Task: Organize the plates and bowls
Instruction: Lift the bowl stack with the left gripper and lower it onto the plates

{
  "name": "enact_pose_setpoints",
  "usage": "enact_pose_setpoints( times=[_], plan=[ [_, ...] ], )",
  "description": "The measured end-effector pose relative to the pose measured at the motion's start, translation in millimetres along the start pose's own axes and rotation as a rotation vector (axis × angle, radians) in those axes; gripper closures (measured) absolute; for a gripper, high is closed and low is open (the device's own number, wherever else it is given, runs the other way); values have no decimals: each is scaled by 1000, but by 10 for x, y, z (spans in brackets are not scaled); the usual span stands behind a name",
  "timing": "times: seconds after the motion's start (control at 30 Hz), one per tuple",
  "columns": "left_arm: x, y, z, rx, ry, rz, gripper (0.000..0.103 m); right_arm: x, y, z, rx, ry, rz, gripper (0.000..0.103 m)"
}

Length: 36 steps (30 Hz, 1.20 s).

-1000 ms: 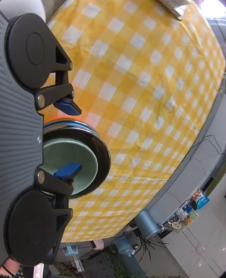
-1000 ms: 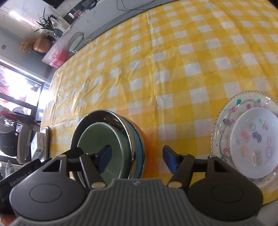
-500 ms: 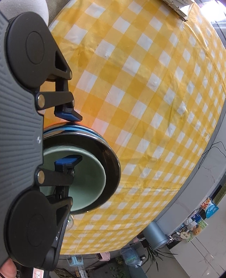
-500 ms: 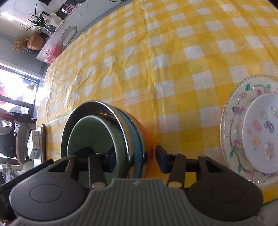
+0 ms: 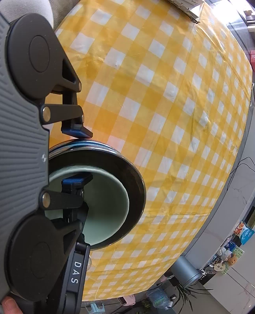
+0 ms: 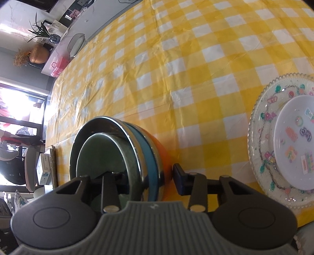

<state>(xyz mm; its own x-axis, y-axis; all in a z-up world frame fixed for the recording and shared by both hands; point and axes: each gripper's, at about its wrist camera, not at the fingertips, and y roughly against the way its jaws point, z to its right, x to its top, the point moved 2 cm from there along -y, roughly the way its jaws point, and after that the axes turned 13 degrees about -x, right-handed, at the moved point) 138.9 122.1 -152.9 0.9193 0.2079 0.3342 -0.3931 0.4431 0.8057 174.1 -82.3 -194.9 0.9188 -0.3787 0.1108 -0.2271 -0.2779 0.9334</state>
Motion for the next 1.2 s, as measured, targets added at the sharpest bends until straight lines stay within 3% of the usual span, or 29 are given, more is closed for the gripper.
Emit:
enact_pose_setpoints(
  times=[0.27, 0.53, 0.93, 1.2],
  plan=[
    [8, 72, 156, -16, -24, 17, 59, -3, 123, 83, 11, -11, 14, 66],
    [-8, 191, 621, -44, -110, 48, 59, 24, 501, 331, 48, -46, 49, 66],
    [-272, -28, 1481, -141, -211, 11, 59, 24, 1184, 1131, 18, -114, 151, 66],
    [-453, -295, 1797, -176, -228, -37, 59, 43, 1387, 1638, -23, -145, 184, 66]
  ],
)
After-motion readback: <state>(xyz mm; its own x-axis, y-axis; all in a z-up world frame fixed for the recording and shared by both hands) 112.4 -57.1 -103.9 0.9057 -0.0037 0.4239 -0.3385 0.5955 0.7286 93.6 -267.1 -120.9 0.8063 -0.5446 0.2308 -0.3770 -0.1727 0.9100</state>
